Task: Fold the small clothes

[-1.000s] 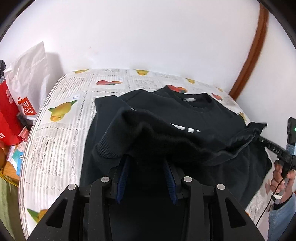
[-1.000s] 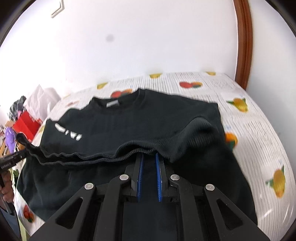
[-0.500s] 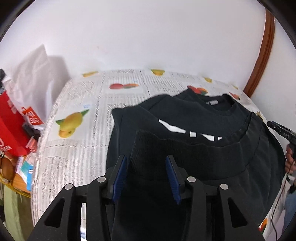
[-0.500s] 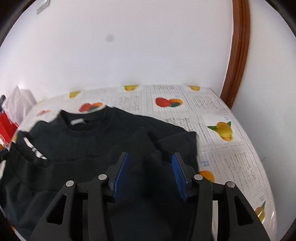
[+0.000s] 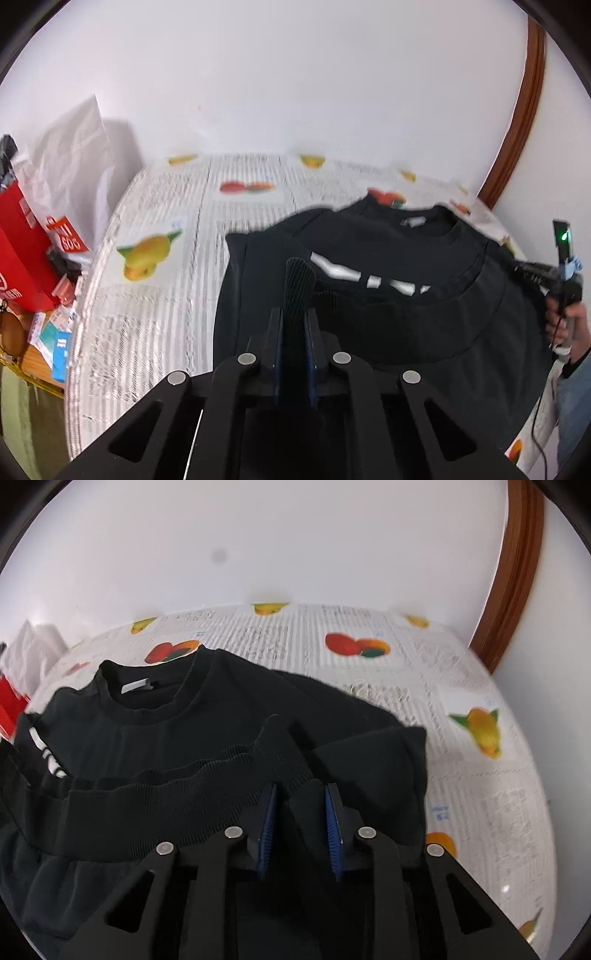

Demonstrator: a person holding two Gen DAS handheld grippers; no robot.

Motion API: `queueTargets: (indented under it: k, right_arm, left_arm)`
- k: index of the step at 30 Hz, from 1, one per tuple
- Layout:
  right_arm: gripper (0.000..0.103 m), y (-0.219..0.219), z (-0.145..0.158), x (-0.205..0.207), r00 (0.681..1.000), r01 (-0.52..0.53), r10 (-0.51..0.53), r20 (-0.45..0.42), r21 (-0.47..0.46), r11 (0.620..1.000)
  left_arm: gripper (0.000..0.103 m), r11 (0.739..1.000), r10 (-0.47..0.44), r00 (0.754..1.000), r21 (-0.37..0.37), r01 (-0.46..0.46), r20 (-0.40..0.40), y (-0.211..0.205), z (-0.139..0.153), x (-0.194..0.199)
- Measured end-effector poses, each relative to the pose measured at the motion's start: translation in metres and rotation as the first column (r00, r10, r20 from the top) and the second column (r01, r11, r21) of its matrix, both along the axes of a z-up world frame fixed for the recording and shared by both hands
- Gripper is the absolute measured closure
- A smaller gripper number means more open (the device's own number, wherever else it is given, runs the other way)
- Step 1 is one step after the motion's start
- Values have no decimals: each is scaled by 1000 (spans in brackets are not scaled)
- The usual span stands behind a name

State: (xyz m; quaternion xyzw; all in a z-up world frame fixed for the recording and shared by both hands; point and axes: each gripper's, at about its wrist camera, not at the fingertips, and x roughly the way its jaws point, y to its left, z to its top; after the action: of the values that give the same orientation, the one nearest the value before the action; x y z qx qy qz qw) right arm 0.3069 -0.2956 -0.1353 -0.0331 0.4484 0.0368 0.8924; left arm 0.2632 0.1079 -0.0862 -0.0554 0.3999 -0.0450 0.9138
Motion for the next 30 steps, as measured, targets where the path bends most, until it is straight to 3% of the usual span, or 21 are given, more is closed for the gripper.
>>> queueTargets:
  k: [3,7,13,16,21,24,30]
  right_arm:
    - [87,2,7,-6,999,-8,8,41,-12,1000]
    - [90,-13,35,-18,992,-5,-7,128,88,996]
    - [90,-48,85,-44,935,-35,-60,350,259,965]
    - [90,-56,71,-25,950,41,-111,292,235,971]
    - [90,-55,20,11,980,133,-156,126,177,975]
    - [89,-50,4,20,983,159,-170,77,128,979]
    - [85,-51,-7,31,985,172,-174,16,115,978]
  left_arm:
    - [93,1000,23,999,-12,-22,47,-4,16,0]
    - [93,997,79,990,-31,-76,118,-7,32,11]
    - [93,989,143,982,-58,-136,121,-1,24,47]
    - [93,987,153,984,-63,-148,91,1,7,64]
    - [93,987,161,987,-23,-161,24,-4,-21,85]
    - [93,987,159,987,14,-159,2,-7,-31,90]
    - [91,986,158,986,53,-156,-45,-9,-41,94]
